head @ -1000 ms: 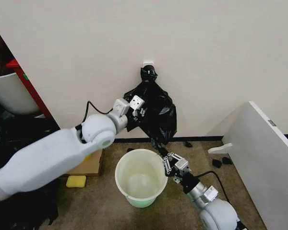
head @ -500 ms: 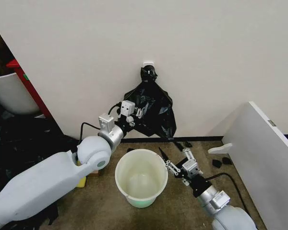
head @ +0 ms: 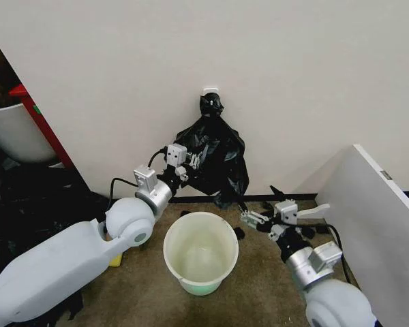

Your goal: Place the garbage bag over the trash bin.

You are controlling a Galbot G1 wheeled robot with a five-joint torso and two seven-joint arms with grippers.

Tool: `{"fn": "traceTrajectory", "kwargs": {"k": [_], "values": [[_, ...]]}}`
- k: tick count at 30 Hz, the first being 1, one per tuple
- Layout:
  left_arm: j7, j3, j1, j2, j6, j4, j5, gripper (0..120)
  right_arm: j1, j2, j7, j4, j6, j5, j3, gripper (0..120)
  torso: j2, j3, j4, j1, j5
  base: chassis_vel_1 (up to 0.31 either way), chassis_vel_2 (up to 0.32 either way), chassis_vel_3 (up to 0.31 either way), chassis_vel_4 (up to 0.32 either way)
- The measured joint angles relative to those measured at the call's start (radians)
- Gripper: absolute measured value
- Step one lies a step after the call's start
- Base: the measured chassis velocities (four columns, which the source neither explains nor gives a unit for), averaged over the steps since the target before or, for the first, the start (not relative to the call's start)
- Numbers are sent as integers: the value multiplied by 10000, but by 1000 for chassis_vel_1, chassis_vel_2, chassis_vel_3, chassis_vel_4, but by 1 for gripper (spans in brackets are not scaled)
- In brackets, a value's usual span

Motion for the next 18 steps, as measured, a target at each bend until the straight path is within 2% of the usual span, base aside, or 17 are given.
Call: {"fn": "traceTrajectory", "kwargs": {"k": [6,15,18], "values": [[47,-55,161,24,0,-55,151,0,1495,-546,-20,-731,-551,639,-426,100,0,1,1,0,1,0,0,0,0],[136,215,137,-53,-15,-39,254,0,3252,-1080,178,-2006,-953,533,-1487,100,0,2,-1,1,1,0,0,0,0],[142,133,227,-23,-8,-62,343,0,3734,-1186,302,-2373,-1032,525,-1814,94,-1,2,3,1,0,0,0,0,0]]}}
